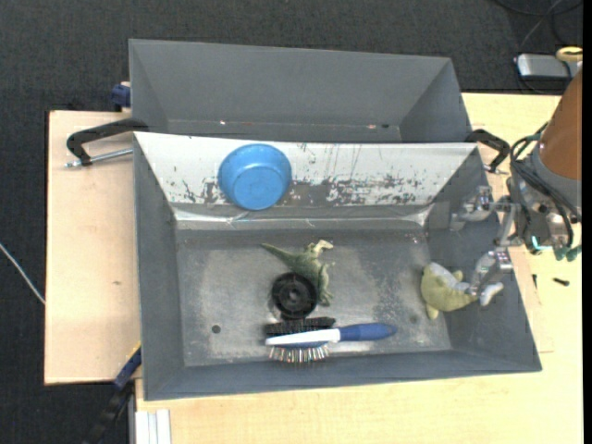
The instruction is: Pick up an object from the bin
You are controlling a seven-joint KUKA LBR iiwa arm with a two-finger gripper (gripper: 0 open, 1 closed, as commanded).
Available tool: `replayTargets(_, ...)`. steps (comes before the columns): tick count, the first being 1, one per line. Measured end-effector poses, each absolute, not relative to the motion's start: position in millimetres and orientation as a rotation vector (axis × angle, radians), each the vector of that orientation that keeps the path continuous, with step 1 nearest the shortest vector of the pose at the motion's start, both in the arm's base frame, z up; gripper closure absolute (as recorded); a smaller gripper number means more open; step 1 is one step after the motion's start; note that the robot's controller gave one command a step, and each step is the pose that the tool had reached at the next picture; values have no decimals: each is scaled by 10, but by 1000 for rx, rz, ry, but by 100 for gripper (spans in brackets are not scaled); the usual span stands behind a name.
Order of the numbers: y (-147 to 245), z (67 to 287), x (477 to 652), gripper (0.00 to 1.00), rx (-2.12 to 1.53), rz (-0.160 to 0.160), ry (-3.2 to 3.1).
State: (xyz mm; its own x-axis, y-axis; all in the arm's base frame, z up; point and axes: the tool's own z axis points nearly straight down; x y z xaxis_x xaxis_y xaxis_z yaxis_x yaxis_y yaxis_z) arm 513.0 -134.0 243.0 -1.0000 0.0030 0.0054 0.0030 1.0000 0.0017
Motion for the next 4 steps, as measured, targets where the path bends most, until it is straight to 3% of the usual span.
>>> replayTargets(1,-1098,708,5185,0,570,-3,-3090)
replayTargets(2,-53,755,5016,0,911,-7,-3007)
replayTargets(3,-64,1298,5232,0,981,3,-2997)
replayTargets(4,981,1263,5387,0,1083,-7,-2959)
